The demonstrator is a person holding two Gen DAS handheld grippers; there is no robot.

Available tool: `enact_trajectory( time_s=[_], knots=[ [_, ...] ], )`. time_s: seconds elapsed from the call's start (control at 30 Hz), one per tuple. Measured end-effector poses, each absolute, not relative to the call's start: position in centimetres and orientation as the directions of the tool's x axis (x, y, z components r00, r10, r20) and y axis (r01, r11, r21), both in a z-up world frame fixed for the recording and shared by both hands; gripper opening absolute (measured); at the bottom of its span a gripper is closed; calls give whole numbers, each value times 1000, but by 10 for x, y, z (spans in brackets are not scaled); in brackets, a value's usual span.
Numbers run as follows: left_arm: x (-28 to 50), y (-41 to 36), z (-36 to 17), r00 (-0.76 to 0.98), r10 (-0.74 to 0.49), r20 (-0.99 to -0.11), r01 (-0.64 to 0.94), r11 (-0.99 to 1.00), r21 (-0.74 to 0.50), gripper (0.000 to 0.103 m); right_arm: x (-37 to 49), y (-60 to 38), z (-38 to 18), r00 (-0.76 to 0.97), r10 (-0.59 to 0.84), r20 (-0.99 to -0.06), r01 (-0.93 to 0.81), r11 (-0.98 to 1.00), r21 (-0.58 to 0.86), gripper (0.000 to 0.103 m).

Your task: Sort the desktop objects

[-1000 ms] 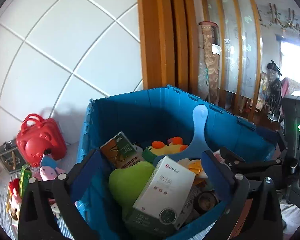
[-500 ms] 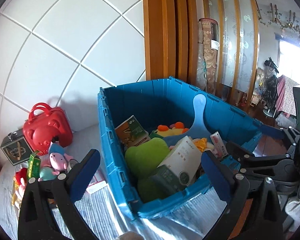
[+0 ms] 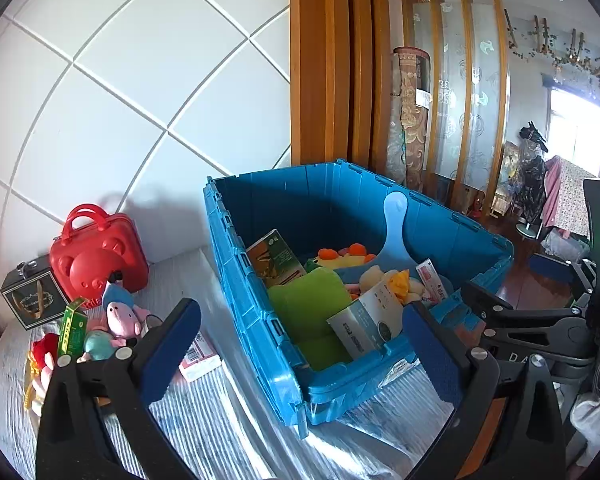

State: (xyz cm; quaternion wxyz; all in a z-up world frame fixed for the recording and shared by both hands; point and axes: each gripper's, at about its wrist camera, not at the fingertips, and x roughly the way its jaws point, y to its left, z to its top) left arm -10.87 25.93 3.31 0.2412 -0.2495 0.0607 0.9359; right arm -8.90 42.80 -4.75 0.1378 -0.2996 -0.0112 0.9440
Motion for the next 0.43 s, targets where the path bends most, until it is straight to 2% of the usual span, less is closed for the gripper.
enact_trajectory(
  time_s=[0.43],
  knots=[
    [-107, 249, 33, -759, 433, -486, -489, -872, -12, 102, -86, 419, -45, -778, 286, -560, -273, -956, -109, 103]
  ],
)
